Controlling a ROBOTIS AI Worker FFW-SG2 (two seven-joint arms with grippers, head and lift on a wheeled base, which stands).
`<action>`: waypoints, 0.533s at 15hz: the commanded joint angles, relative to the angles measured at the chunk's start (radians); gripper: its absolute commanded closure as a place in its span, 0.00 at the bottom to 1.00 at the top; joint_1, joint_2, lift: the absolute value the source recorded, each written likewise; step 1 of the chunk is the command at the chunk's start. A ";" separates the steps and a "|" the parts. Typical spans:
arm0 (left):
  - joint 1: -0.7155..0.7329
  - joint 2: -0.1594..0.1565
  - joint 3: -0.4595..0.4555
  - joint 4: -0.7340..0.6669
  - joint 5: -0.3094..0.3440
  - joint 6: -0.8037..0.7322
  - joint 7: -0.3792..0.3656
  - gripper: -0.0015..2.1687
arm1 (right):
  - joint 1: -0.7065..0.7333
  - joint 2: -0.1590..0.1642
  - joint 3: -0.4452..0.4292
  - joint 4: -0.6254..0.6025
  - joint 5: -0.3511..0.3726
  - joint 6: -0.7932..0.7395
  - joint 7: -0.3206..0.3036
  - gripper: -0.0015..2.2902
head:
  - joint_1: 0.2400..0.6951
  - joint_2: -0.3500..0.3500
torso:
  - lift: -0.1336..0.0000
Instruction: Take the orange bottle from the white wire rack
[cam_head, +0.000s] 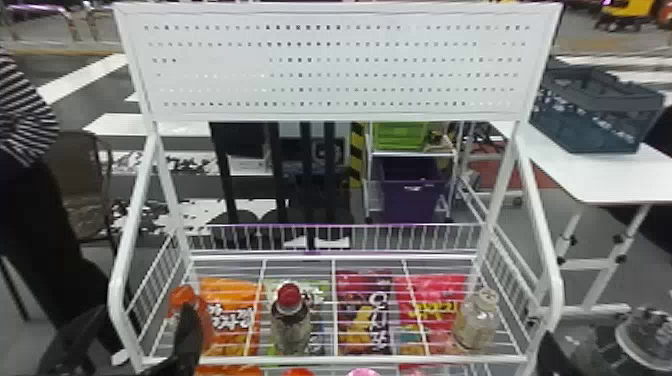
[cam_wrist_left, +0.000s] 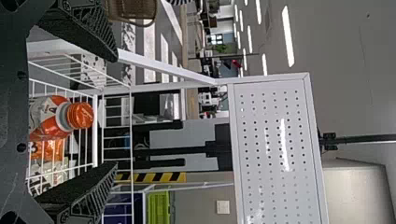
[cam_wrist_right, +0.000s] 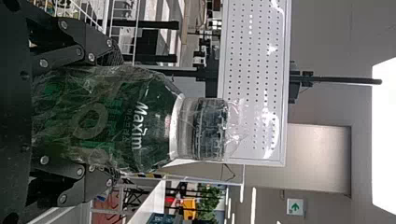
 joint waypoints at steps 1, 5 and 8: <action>0.000 0.000 0.001 0.000 -0.001 0.000 0.000 0.04 | 0.000 0.001 0.000 0.000 -0.001 0.000 0.000 0.36 | 0.57 0.50 | 1.00; 0.000 0.000 0.001 -0.003 -0.001 0.000 0.000 0.04 | -0.002 0.001 0.000 0.000 -0.001 0.000 0.000 0.36 | 0.57 0.50 | 1.00; -0.002 0.000 0.003 -0.005 -0.001 0.006 0.000 0.04 | -0.002 0.001 0.000 0.002 -0.001 0.006 0.000 0.36 | 0.57 0.50 | 1.00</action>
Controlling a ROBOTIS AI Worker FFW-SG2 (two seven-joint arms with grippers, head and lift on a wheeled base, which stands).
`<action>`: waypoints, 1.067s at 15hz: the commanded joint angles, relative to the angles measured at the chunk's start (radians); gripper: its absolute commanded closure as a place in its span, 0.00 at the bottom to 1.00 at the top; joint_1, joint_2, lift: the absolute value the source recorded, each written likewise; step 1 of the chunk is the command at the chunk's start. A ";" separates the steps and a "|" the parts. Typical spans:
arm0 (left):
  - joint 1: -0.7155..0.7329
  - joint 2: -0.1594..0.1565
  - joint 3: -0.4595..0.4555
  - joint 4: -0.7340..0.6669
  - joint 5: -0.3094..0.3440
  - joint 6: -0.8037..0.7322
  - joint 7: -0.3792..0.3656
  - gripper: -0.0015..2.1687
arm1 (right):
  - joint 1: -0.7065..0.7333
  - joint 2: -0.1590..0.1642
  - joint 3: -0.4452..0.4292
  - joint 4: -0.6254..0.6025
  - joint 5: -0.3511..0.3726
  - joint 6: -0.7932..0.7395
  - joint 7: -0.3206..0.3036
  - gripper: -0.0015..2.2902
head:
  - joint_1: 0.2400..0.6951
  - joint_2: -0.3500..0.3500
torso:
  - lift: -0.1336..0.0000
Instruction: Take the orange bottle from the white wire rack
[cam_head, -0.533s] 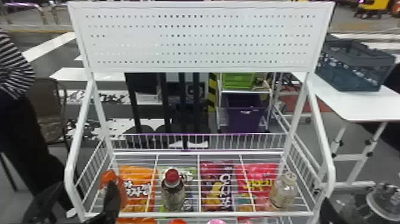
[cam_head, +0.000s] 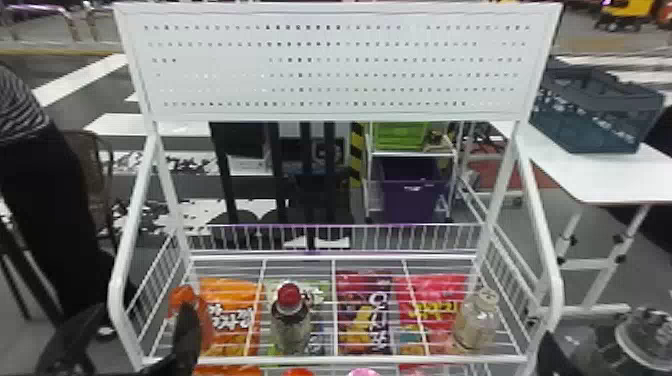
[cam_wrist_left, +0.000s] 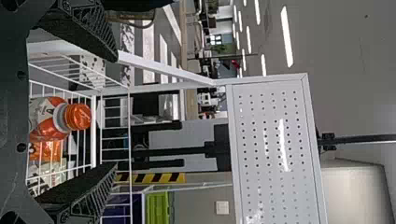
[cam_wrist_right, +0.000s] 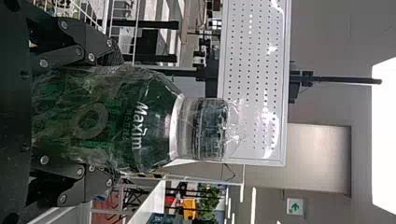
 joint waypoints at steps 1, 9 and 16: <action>-0.002 0.000 0.000 0.000 0.000 0.006 0.000 0.04 | 0.000 0.001 -0.002 0.001 0.000 0.006 0.000 0.36 | 0.57 0.50 | 1.00; -0.008 -0.003 -0.078 0.107 -0.002 -0.046 0.011 0.04 | -0.003 0.001 -0.003 0.005 0.001 0.006 0.000 0.36 | 0.57 0.50 | 1.00; -0.106 -0.034 -0.167 0.457 0.002 -0.387 0.063 0.04 | -0.012 0.001 -0.003 0.027 0.001 0.006 0.002 0.36 | 0.57 0.50 | 1.00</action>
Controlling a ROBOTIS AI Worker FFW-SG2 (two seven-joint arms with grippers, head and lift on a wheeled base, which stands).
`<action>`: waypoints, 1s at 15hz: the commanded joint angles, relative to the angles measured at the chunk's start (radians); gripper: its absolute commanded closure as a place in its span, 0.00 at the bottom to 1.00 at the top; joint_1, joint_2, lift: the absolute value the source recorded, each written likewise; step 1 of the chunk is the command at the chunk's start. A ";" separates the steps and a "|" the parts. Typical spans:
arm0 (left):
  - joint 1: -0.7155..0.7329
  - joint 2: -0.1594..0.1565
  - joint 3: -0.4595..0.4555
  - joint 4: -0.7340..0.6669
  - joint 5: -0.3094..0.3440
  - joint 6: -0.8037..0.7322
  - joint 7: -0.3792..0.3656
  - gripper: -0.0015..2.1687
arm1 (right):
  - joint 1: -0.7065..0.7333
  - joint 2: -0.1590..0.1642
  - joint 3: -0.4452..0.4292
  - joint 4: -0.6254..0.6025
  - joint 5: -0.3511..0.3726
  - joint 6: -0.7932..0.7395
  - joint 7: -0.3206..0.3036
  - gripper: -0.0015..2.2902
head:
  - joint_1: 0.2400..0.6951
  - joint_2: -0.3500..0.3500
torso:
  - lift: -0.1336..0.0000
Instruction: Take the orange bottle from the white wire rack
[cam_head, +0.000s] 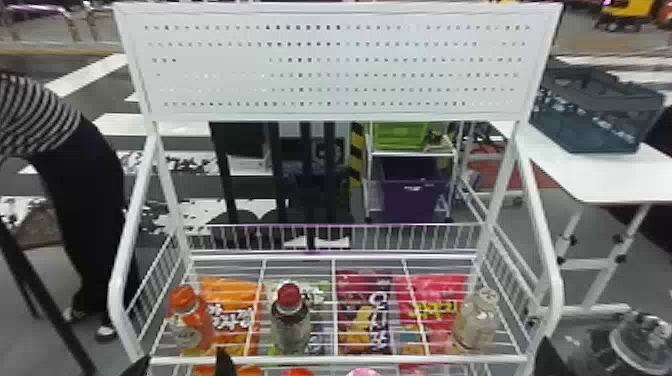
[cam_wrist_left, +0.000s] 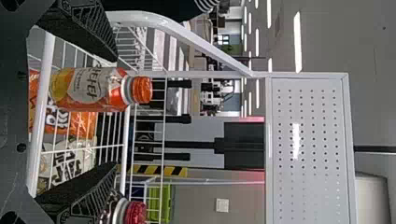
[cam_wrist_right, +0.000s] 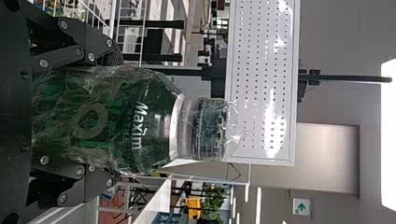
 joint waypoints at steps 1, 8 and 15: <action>-0.052 -0.006 -0.010 0.091 0.017 -0.013 -0.003 0.04 | -0.001 0.001 -0.002 0.005 0.000 0.000 -0.001 0.36 | 0.57 0.50 | 1.00; -0.209 -0.041 -0.037 0.349 0.029 -0.050 0.000 0.04 | -0.001 0.001 -0.018 0.008 0.000 0.000 0.001 0.36 | 0.57 0.50 | 1.00; -0.282 -0.034 -0.016 0.453 0.063 -0.136 -0.023 0.04 | -0.001 0.001 -0.021 0.005 0.000 0.010 -0.001 0.36 | 0.57 0.50 | 1.00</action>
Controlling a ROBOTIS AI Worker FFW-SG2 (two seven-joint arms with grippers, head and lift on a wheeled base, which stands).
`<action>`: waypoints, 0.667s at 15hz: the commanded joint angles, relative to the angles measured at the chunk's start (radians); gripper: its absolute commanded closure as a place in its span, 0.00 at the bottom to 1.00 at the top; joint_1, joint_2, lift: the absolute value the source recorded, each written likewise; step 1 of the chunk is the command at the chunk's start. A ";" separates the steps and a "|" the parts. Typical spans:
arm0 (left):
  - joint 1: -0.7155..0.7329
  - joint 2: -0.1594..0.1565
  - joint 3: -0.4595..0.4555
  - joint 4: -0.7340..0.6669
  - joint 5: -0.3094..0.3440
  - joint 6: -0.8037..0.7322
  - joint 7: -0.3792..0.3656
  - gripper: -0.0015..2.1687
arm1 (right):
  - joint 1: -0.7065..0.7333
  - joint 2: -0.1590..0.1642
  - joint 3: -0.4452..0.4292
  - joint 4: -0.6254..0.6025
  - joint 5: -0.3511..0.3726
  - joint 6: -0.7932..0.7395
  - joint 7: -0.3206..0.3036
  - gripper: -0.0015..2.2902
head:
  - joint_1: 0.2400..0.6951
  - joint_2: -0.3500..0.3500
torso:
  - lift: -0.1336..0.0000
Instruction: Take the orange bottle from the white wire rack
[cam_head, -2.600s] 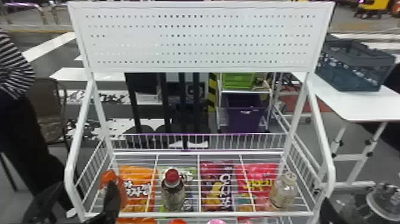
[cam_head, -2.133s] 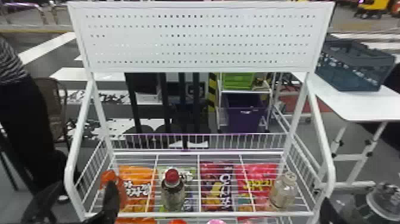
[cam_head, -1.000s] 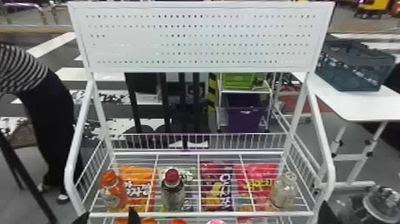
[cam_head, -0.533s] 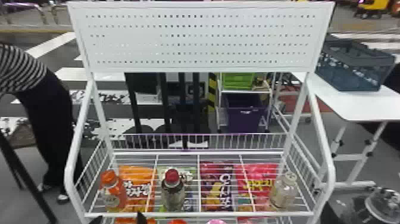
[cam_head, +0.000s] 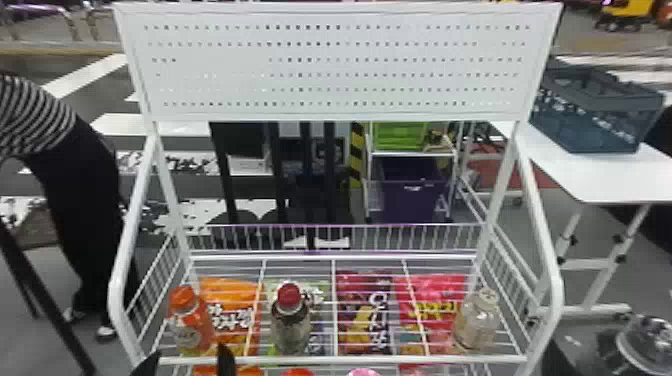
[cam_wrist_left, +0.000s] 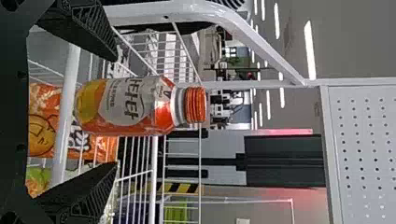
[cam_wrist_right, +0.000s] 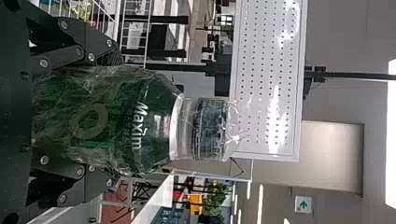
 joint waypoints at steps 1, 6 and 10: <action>-0.028 0.002 0.003 0.030 0.015 -0.009 -0.009 0.04 | 0.000 0.001 0.000 -0.001 0.000 0.004 0.001 0.36 | 0.57 0.50 | 1.00; -0.096 -0.001 -0.005 0.114 0.016 -0.012 -0.029 0.04 | 0.008 0.001 -0.012 -0.009 0.000 0.004 0.001 0.36 | 0.57 0.50 | 1.00; -0.136 0.000 0.002 0.149 0.025 -0.012 -0.032 0.04 | 0.014 0.001 -0.021 -0.016 0.000 0.004 0.000 0.36 | 0.57 0.50 | 1.00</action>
